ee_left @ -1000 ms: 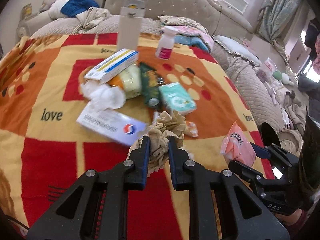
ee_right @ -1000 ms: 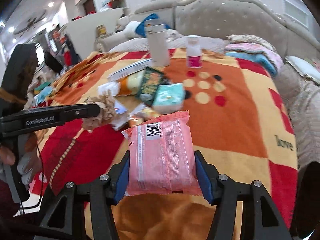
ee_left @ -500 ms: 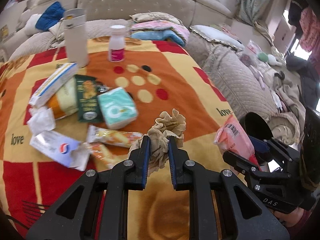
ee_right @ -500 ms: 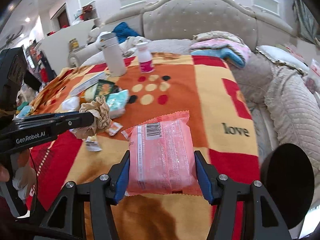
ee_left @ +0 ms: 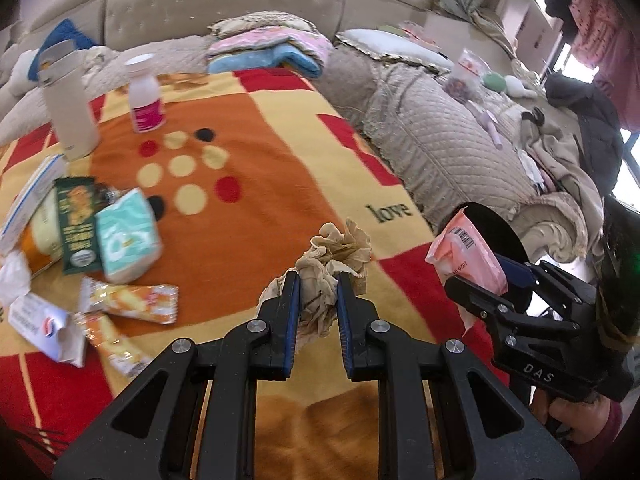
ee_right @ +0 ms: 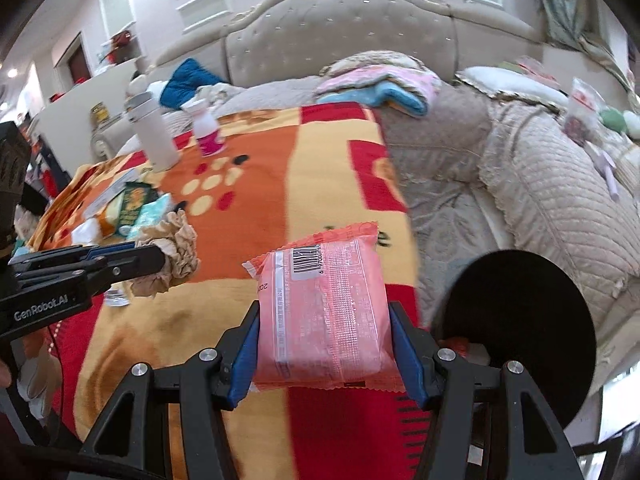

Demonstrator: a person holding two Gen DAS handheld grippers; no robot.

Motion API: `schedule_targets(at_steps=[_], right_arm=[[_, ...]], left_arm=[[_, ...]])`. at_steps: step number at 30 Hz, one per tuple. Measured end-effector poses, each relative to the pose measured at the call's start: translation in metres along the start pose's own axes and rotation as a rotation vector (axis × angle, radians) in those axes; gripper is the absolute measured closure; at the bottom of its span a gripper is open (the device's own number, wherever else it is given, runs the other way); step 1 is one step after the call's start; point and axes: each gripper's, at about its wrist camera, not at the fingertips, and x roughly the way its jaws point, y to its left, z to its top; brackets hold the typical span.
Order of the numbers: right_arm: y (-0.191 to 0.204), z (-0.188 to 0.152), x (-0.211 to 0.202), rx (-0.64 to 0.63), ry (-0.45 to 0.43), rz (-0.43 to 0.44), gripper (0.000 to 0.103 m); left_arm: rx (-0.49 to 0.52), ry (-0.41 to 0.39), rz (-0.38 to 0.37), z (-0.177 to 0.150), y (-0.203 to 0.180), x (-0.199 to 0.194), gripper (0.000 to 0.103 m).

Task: Collect trash
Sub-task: 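Carry the tissue and pink packet to the black bin and open the left tool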

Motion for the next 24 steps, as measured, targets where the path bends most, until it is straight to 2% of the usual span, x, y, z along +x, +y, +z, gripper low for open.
schedule_targets(at_steps=[16,24], right_arm=[[-0.112,-0.024,-0.004,0.181,0.039,-0.165,0.045],[-0.15,-0.039,0.0,0.255,0.068,-0.2,0.045]], left_arm=[[0.087,0.061,-0.186,0.026,-0.095,0.058,0.088],[0.071,0.093,-0.287,0.031,-0.129,0.082,0.087]])
